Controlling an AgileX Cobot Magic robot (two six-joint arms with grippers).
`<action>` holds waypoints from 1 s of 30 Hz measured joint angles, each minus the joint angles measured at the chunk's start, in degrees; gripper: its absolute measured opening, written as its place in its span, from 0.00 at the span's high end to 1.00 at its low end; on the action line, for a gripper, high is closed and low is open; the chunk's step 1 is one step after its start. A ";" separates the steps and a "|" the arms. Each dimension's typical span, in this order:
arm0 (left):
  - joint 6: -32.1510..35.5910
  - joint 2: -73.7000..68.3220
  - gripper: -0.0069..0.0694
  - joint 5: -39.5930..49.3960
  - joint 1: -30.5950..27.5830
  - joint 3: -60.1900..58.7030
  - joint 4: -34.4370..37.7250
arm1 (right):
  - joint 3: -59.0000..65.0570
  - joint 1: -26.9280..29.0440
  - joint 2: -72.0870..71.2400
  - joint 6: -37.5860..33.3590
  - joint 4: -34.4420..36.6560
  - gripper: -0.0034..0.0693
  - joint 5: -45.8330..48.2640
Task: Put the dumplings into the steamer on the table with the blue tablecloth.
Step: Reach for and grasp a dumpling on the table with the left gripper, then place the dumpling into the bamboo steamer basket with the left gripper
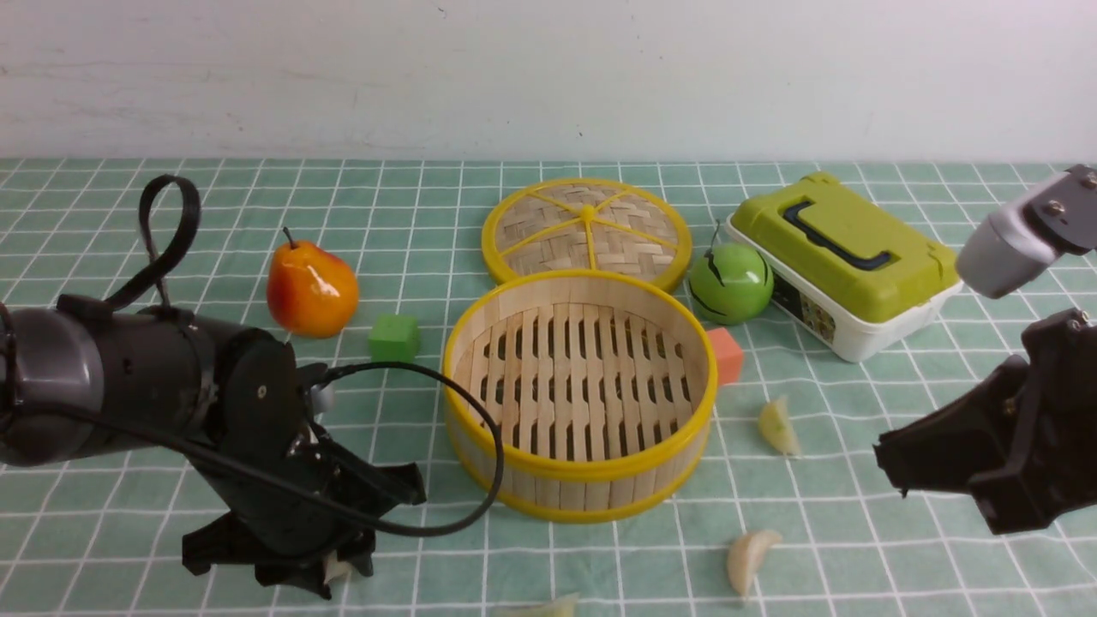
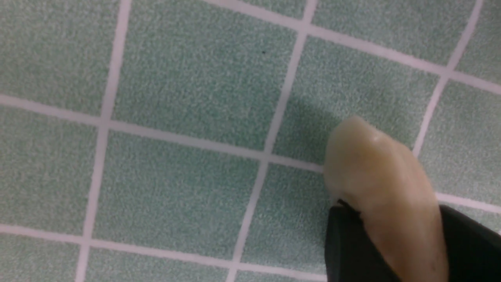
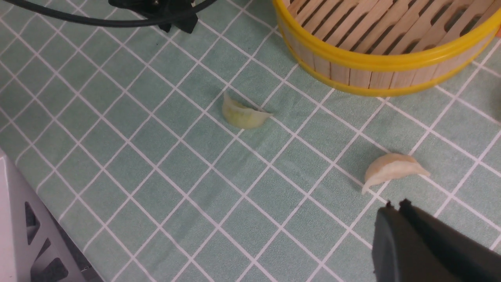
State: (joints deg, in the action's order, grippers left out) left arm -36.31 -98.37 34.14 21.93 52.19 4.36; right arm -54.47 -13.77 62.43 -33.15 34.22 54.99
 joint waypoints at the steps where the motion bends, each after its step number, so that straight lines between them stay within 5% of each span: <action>1: 0.26 0.00 0.60 0.00 0.00 0.00 0.00 | 0.00 0.00 0.00 0.00 0.00 0.95 0.00; 14: 9.21 8.19 0.60 7.86 0.00 4.09 0.31 | 0.00 0.00 0.00 0.00 0.00 0.94 0.00; 23: 18.07 5.12 0.60 19.16 2.79 28.52 1.39 | 0.00 0.00 0.00 0.00 0.25 0.93 -0.54; 30: 22.01 -15.07 0.60 19.80 10.50 51.04 1.44 | 0.00 0.00 0.00 0.00 0.31 0.93 -0.40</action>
State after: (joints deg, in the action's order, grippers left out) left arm -14.31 -113.45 53.94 32.44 103.23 5.80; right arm -54.47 -13.77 62.43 -33.15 34.53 54.59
